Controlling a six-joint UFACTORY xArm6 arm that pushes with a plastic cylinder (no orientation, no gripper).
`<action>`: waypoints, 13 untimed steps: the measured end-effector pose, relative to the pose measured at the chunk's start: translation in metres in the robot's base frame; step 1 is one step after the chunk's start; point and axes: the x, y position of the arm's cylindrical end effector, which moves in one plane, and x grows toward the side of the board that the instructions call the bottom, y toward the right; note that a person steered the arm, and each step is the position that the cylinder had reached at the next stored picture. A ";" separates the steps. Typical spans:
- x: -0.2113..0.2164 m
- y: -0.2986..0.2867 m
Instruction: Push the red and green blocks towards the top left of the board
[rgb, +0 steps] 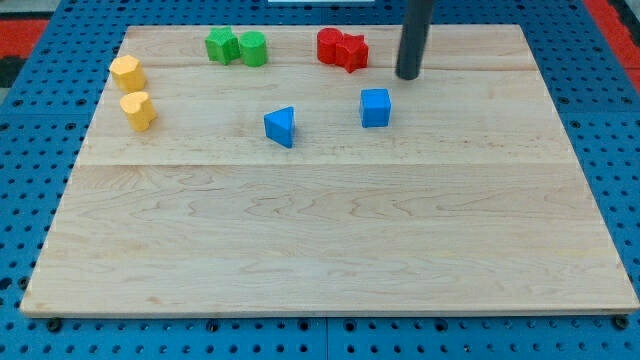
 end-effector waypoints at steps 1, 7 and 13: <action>0.007 -0.088; -0.065 -0.198; -0.061 0.013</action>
